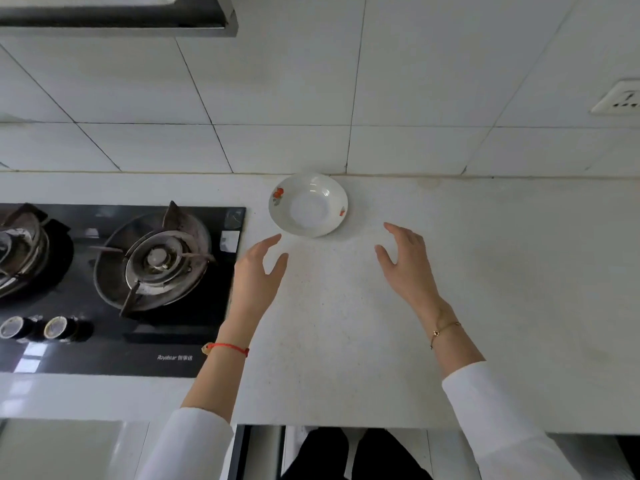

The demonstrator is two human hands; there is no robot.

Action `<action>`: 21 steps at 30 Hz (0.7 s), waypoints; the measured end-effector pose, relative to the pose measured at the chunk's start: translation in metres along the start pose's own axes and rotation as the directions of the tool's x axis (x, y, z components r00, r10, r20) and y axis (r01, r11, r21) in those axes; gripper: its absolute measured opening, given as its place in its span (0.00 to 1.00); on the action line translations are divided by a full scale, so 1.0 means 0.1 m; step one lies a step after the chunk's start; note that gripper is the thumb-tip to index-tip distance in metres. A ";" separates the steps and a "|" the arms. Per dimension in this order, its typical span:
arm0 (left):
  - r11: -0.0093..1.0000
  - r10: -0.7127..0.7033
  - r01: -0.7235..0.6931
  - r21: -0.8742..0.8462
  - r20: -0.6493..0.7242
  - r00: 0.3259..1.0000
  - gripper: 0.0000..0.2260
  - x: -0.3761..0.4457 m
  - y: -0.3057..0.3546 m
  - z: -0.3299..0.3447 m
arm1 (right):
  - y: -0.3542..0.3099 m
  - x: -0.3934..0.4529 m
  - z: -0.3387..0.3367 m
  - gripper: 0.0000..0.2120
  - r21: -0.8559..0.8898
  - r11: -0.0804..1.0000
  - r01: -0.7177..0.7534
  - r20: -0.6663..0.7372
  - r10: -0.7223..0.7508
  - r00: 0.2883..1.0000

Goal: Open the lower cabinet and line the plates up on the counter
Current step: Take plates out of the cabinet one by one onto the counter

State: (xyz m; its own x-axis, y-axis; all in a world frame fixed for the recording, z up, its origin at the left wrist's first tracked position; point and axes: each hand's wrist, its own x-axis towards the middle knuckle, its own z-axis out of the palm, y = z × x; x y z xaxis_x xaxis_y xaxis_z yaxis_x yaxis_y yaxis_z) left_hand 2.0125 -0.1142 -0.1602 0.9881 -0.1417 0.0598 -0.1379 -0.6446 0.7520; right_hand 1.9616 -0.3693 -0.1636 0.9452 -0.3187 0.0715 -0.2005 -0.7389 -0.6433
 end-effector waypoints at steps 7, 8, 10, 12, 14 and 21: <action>0.998 0.064 -0.064 0.014 -0.042 0.997 0.16 -0.81 0.35 -0.02 | 0.14 -0.78 -0.44 0.21 0.008 0.997 0.076 -0.070 -0.076 0.995; 0.997 0.071 -0.071 0.013 -0.046 0.996 0.16 -0.94 0.41 0.00 | 0.18 -0.89 -0.50 0.21 0.014 0.996 0.083 -0.071 -0.081 0.994; 0.996 0.087 -0.085 0.027 -0.058 0.995 0.16 -1.22 0.51 0.05 | 0.27 -1.12 -0.63 0.21 0.019 0.995 0.094 -0.066 -0.093 0.993; 0.995 0.099 -0.096 0.035 -0.075 0.992 0.16 -1.50 0.61 0.11 | 0.38 -1.37 -0.76 0.21 0.025 0.994 0.103 -0.056 -0.101 0.993; 0.994 0.106 -0.104 0.030 -0.100 0.989 0.15 -1.81 0.71 0.18 | 0.49 -1.62 -0.88 0.22 0.039 0.993 0.114 -0.042 -0.112 0.993; 0.998 0.066 -0.068 -0.006 -0.159 0.985 0.14 -2.86 0.96 0.38 | 0.82 -2.45 -1.23 0.21 0.047 0.985 0.166 -0.002 -0.166 0.986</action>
State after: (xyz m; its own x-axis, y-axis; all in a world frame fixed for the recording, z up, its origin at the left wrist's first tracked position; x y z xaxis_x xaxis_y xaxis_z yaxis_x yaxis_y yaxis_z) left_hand 1.7142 -0.1648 -0.1300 0.9751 -0.0627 0.2125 -0.2040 -0.6289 0.7503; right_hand 1.6822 -0.4253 -0.1399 0.9647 -0.1929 0.1791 -0.0285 -0.7530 -0.6574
